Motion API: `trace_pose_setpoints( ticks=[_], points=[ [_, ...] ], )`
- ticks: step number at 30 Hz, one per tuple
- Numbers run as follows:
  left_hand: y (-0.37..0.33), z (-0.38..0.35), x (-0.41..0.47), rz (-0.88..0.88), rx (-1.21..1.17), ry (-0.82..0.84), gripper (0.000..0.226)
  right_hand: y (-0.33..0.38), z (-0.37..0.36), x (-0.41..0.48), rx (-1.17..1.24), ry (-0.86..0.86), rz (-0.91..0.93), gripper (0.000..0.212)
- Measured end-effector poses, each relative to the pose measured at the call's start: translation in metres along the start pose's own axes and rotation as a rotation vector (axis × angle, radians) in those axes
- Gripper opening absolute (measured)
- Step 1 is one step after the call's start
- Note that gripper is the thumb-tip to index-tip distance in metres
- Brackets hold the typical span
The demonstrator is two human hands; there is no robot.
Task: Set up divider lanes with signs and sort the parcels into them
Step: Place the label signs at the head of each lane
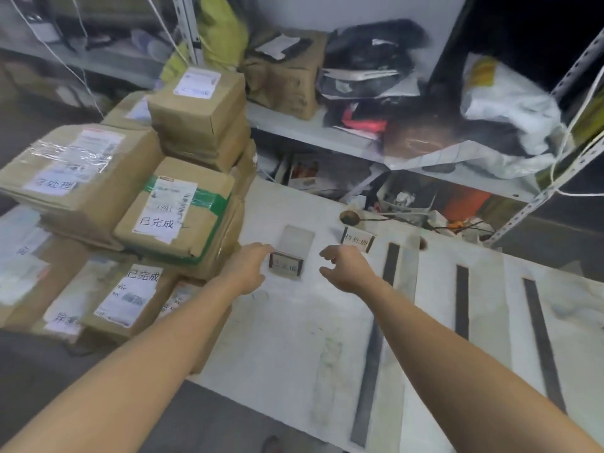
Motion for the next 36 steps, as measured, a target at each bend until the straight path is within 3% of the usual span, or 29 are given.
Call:
trace_pose_setpoints(
  ticks=[5,13,19,21,25,30,36],
  points=[
    [0.012,-0.021,0.022,0.001,-0.088,-0.003,0.058,-0.001,-0.044,0.032,0.052,0.036,-0.039,0.038],
    [0.020,-0.040,0.063,-0.081,-0.027,-0.068,0.054,-0.014,-0.073,0.063,0.215,-0.112,-0.109,0.023],
    [0.025,-0.048,0.077,-0.110,-0.040,-0.161,0.031,-0.021,-0.082,0.076,0.247,-0.075,-0.153,0.003],
    [0.026,-0.048,0.079,-0.132,-0.063,-0.181,0.022,-0.020,-0.083,0.078,0.247,-0.080,-0.140,0.006],
    [0.029,-0.047,0.078,-0.128,-0.116,-0.186,0.012,-0.016,-0.079,0.074,0.263,-0.072,-0.112,0.016],
    [0.019,-0.024,0.074,-0.073,-0.190,-0.201,0.009,-0.005,-0.057,0.065,0.286,-0.108,-0.062,0.007],
    [0.002,0.029,0.064,-0.129,-0.379,-0.188,0.013,0.008,-0.004,0.045,0.307,-0.187,0.038,0.005]
  ],
)
Point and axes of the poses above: each hand's wrist, its own x-axis towards the middle knuckle, its own z-axis out of the back of the hand, y = z × x, the point moved 1 cm from there along x, towards the middle knuckle, and after that the axes turned 10 degrees about x, right-handed, at the moved point
